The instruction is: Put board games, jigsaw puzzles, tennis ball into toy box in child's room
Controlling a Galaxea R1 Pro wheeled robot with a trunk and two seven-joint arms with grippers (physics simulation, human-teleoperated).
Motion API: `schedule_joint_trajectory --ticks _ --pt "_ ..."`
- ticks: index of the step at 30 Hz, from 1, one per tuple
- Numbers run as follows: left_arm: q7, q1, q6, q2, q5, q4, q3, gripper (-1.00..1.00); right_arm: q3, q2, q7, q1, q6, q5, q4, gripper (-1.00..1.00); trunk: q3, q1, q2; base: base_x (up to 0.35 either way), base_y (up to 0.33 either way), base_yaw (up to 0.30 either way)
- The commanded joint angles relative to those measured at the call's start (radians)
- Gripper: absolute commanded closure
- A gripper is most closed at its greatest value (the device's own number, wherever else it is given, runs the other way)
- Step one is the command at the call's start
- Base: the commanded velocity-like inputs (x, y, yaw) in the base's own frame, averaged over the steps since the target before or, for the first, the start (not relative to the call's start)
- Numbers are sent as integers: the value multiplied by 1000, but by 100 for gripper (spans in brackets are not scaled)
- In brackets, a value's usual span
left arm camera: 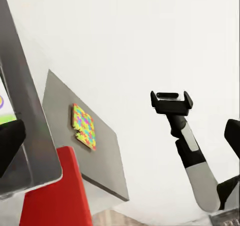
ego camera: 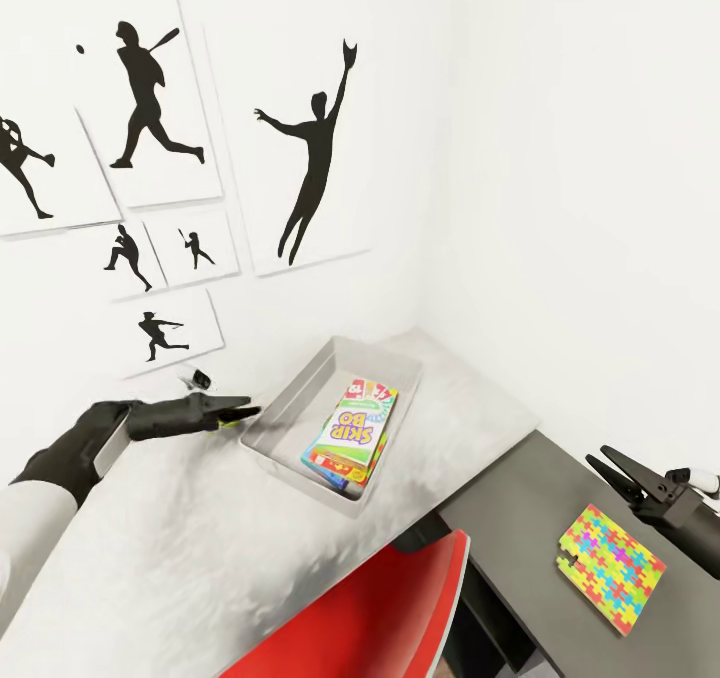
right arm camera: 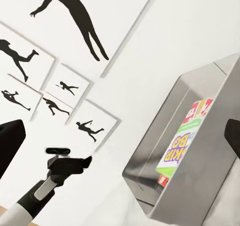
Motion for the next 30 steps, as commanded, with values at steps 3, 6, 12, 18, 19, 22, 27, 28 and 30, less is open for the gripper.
schedule_joint_trajectory --ticks 3,6,12,18,19,22,27,28,30 --pt "-25 80 4 85 11 -61 -1 -100 -1 0 3 -1 4 0 0 -100 -2 1 -2 0 0 0" --pt "-25 140 1 120 13 -86 5 -100 -1 1 3 -1 4 1 0 -100 -2 1 -2 0 0 -20" --pt "-25 191 0 145 16 -101 69 -100 -1 2 3 -1 3 2 0 -100 2 1 -2 -3 0 -150" --pt "-25 198 0 147 16 -103 99 -100 1 5 2 -1 3 2 0 -100 6 1 -2 -117 0 -233" --pt "-25 199 0 147 16 -104 102 -100 1 6 2 -1 3 3 0 -100 7 1 -2 -266 -19 -244" --pt "-25 199 0 147 16 -106 105 -100 2 9 1 -1 2 3 0 -100 10 1 -2 -283 -79 -246" --pt "-25 200 0 148 16 -109 107 -100 6 13 0 -1 1 3 0 -100 14 1 -2 -278 -164 -247" --pt "-25 200 0 148 16 -109 107 -100 7 13 0 -1 1 4 0 -100 15 1 -2 -274 -189 -248" --pt "-25 200 0 149 16 -110 107 -100 9 13 -1 -1 1 4 0 -100 16 1 -2 -273 -194 -248"
